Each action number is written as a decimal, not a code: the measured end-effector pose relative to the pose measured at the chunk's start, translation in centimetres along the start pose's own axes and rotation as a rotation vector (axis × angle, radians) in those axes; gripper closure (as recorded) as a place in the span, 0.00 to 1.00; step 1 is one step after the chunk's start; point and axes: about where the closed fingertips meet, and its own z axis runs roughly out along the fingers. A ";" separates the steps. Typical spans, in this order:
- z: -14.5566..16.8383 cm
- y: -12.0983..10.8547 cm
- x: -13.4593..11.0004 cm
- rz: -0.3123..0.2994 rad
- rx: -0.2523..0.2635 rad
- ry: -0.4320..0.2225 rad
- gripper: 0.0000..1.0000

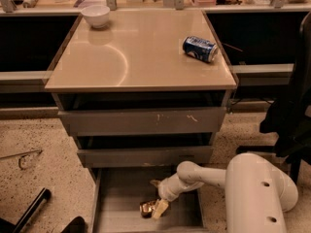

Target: Pick orange can from bottom drawer and place on counter

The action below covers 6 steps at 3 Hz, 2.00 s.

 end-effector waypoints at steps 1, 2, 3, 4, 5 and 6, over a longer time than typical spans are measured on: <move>1.6 -0.4 1.3 0.001 -0.002 -0.035 0.00; 3.7 -0.8 2.7 0.000 -0.011 -0.068 0.00; 5.1 -0.7 3.9 0.006 -0.019 -0.053 0.00; 6.0 -0.3 4.8 0.017 -0.024 -0.029 0.00; 6.1 -0.3 4.8 0.018 -0.024 -0.029 0.19; 6.1 -0.3 4.8 0.018 -0.024 -0.029 0.42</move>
Offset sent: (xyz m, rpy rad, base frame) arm 0.0060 0.0077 -0.0753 0.1062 0.0112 -0.0072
